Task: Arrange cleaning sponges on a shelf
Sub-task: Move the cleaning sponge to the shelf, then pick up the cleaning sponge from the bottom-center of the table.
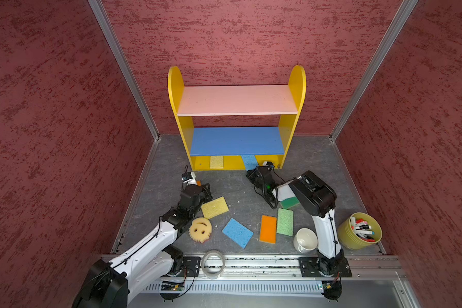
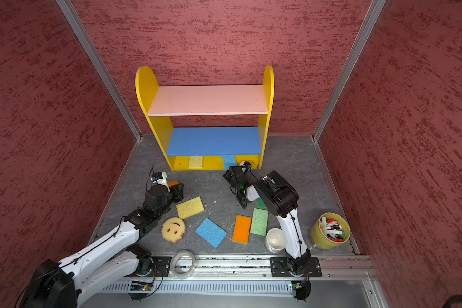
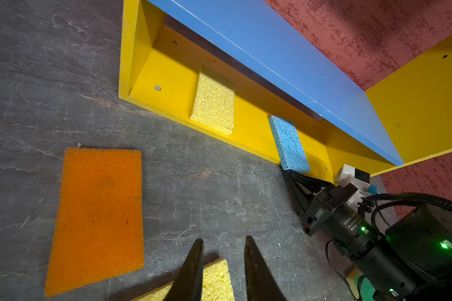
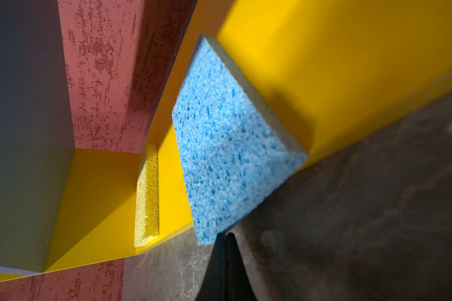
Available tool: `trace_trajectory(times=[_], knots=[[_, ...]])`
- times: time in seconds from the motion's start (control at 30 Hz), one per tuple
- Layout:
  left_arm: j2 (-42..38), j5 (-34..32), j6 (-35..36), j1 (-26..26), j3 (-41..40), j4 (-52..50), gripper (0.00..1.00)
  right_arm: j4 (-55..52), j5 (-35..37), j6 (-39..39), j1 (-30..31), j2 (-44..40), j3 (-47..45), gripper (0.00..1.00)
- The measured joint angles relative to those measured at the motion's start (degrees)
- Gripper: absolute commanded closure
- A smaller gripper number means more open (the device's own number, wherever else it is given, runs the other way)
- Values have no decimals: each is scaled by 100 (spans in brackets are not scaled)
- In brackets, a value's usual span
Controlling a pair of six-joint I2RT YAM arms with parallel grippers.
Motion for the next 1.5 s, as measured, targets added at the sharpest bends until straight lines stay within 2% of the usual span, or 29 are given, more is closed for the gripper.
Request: trace_trajectory(times=[0.27, 0.5, 0.77, 1.03, 1.1, 1.2, 1.23, 1.27, 1.43, 1.5], knots=[[0, -13, 2, 87, 0, -20, 72, -90, -7, -26, 11, 306, 597, 100], [0, 9, 2, 122, 0, -31, 71, -22, -17, -52, 11, 203, 337, 100], [-79, 52, 26, 127, 22, -269, 49, -120, -227, -310, 11, -905, -1051, 100], [-321, 46, 28, 127, 503, -1211, 34, -793, -699, -1108, 15, -1978, -1491, 100], [-487, 55, 24, 127, 575, -1502, 27, -1158, -723, -1427, 33, -2199, -1517, 100], [-708, 125, -20, 131, 608, -1891, 11, -1746, -688, -1993, 111, -2518, -1517, 100], [-752, 149, -39, 133, 608, -2002, 3, -1908, -673, -2190, 151, -2610, -1510, 99], [-800, 186, -70, 133, 608, -2135, 1, -2116, -667, -2426, 219, -2712, -1484, 95], [-938, 385, -208, 149, 586, -2623, 1, -2688, -922, -3539, 540, -2918, -1285, 68], [-955, 439, -267, 155, 577, -2776, 1, -2889, -1119, -3930, 625, -2940, -1200, 61]])
